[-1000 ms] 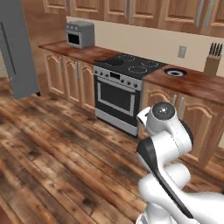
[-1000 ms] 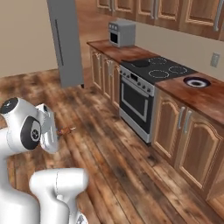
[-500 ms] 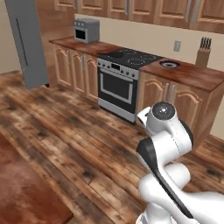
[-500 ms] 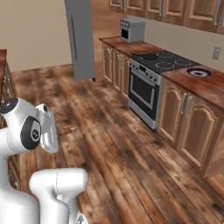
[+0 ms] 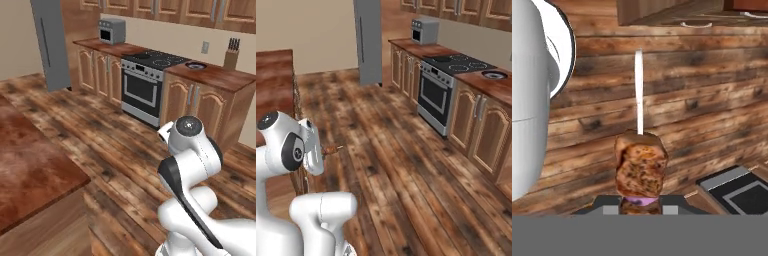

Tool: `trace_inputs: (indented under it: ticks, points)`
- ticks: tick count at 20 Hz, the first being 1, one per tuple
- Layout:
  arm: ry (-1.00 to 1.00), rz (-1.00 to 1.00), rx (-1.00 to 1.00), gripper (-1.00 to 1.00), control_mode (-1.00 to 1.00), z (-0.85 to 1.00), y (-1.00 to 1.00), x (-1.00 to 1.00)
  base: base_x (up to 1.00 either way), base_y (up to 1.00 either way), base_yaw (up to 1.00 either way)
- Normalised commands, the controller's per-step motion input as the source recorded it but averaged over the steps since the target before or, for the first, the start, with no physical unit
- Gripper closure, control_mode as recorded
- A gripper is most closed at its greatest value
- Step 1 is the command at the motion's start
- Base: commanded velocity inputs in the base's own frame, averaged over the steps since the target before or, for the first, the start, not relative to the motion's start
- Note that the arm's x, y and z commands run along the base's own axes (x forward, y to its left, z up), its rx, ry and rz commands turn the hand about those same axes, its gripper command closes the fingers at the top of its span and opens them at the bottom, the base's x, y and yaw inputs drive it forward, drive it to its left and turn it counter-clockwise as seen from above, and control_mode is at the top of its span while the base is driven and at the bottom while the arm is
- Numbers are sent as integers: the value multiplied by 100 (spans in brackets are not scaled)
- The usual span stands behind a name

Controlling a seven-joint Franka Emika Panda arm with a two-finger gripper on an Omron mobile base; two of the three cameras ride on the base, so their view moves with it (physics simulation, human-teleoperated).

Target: Place the cold items (bell pepper and lemon) from the fridge in one tupperware on the dining counter. Place the warm items (kebab skewer and hot dog) in the stove area in another tupperware.

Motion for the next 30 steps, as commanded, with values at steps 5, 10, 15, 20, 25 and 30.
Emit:
trace_inputs:
  ticks: [5,10,15,20,25,30]
  points:
    - [0,0,0,100,100,0,0,0,-96,100,2]
    - [0,0,0,100,100,0,0,0,-89,100,0]
    - [0,0,0,100,100,0,0,0,-73,100,-7]
    - [0,0,0,100,100,0,0,0,-65,100,-17]
    - [0,0,0,100,100,0,0,0,-64,100,-26]
    - [0,0,0,100,100,0,0,0,-65,100,-30]
